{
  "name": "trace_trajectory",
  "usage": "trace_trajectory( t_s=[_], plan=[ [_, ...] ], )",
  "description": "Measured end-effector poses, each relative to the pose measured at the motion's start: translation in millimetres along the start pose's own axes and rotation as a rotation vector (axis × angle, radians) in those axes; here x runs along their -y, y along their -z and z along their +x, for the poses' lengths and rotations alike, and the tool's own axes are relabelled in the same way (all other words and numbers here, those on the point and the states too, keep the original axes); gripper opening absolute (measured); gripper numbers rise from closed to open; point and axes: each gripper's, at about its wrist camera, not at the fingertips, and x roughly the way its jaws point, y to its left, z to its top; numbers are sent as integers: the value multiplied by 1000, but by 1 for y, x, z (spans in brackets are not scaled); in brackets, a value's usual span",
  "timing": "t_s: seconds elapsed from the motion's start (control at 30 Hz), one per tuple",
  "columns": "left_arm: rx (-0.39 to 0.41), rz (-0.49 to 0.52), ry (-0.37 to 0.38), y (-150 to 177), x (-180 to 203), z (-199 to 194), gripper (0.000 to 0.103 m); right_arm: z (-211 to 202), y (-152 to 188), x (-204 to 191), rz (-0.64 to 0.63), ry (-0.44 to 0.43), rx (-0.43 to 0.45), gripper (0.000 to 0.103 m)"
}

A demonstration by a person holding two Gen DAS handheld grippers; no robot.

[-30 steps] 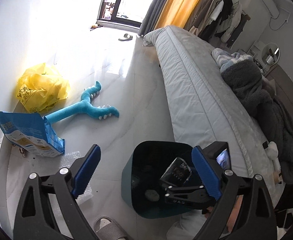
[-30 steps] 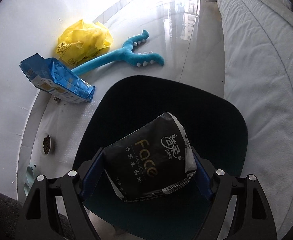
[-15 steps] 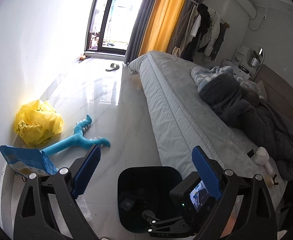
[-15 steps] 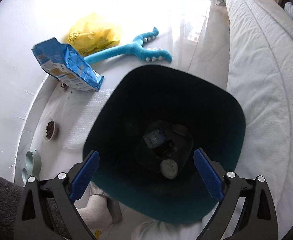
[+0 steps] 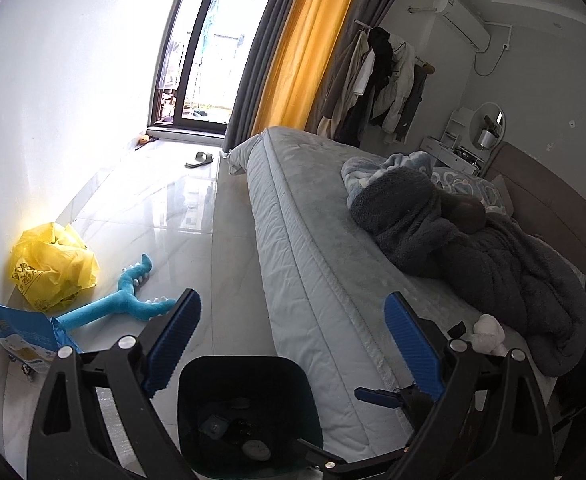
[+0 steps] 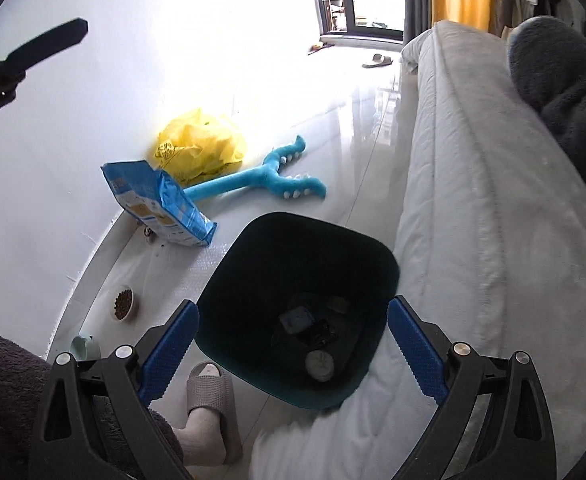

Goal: Collect trash
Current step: 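Move both open grippers back toward the items on the bed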

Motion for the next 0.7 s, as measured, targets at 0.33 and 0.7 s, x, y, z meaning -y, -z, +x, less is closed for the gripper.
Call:
trace_trajectory(
  t_s=[0.33, 0.7],
  plan=[
    [14, 53, 14, 7, 51, 14, 95, -70, 20, 43, -1, 54, 123, 96],
    [-12, 113, 99, 24, 115, 32, 95, -120, 53, 115, 89, 156, 182, 96]
  ],
)
